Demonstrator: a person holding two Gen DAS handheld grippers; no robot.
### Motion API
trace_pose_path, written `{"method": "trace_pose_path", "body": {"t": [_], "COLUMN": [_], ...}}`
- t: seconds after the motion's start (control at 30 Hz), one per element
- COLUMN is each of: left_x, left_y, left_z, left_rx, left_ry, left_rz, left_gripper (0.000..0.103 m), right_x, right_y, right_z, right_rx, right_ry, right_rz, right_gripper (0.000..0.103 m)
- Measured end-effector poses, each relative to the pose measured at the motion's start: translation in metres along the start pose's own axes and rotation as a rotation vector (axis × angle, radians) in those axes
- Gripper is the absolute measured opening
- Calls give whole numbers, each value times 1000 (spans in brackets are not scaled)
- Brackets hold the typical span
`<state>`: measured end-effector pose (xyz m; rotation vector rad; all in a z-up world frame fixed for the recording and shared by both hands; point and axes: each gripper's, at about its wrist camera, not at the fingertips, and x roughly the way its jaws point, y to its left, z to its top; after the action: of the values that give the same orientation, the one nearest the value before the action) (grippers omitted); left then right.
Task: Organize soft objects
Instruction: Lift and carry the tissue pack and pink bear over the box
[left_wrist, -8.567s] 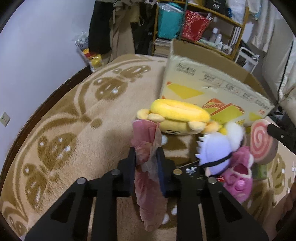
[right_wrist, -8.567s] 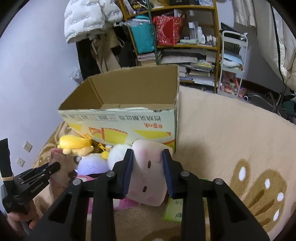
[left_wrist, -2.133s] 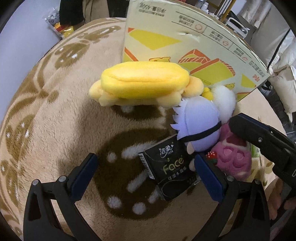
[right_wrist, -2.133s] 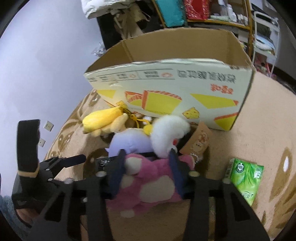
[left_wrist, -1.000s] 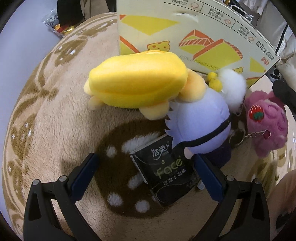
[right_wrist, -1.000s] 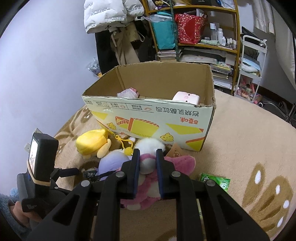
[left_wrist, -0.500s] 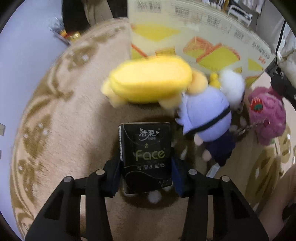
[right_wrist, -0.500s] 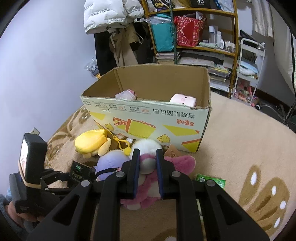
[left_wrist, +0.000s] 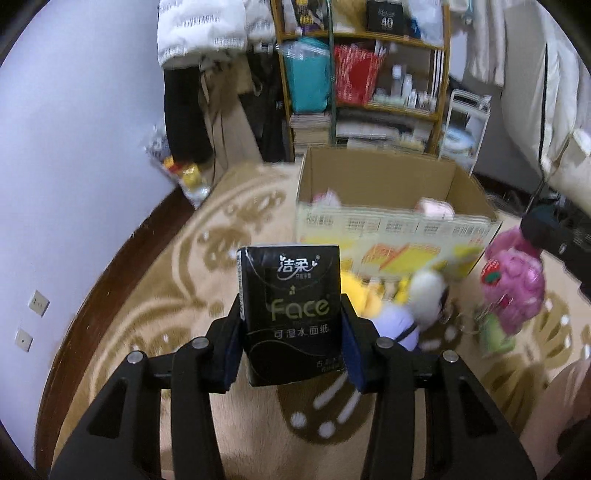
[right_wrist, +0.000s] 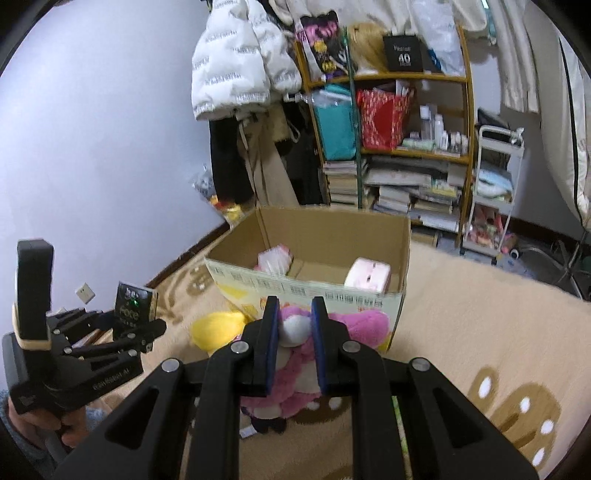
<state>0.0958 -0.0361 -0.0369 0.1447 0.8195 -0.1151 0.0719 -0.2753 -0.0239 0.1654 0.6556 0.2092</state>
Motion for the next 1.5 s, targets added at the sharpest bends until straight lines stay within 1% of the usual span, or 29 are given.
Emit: {"method": "trace_pose_path", "body": {"t": [0.1, 0.2, 0.37, 0.53, 0.57, 0.6, 0.63, 0.7, 0.8, 0.87, 0.97, 1.0, 1.03, 1.1, 1.2, 1.33, 1.5], "left_x": [-11, -12, -5, 5, 7, 12, 18, 29, 45, 53, 66, 67, 71, 78, 84, 89, 92], "left_y": [0, 0, -1, -9, -10, -9, -8, -6, -10, -13, -24, -26, -27, -27, -31, -39, -42], "left_z": [21, 41, 72, 97, 99, 104, 106, 109, 114, 114, 118, 118, 119, 121, 120, 115, 113], "left_rx": [8, 14, 15, 42, 42, 30, 13, 1, 20, 24, 55, 55, 39, 5, 5, 49, 69], "left_ry": [-62, -106, -150, -197, -200, -202, -190, -166, -163, -152, -129, -125, -110, -80, -63, -52, -41], "left_rz": [-1, -3, -11, -18, -24, -52, -83, -110, -103, -119, -97, -100, -126, -152, -150, -137, -129], "left_gripper": [44, 44, 44, 45, 45, 45, 45, 45, 45, 45, 45, 45, 45, 45, 45, 45, 47], "right_x": [-7, -10, -7, 3, 6, 10, 16, 26, 39, 50, 62, 65, 67, 73, 77, 84, 89], "right_y": [3, 3, -1, -7, -8, -9, -12, -14, -16, -15, -17, -17, -18, -20, -23, -25, -28], "right_z": [11, 24, 48, 72, 75, 79, 83, 87, 89, 89, 87, 87, 86, 86, 84, 84, 84], "right_rx": [-9, -21, -41, -45, -42, -36, -24, -11, -12, -12, 3, 9, 15, 22, 27, 12, 28], "right_ry": [-32, -62, -108, -141, -143, -146, -141, -134, -131, -118, -99, -95, -90, -82, -69, -62, -39], "right_rz": [-2, -10, -34, -51, -49, -46, -44, -38, -55, -53, -48, -48, -48, -50, -55, -90, -87], "right_gripper": [18, 18, 18, 18, 18, 18, 18, 18, 18, 18, 18, 18, 18, 18, 18, 18, 21]}}
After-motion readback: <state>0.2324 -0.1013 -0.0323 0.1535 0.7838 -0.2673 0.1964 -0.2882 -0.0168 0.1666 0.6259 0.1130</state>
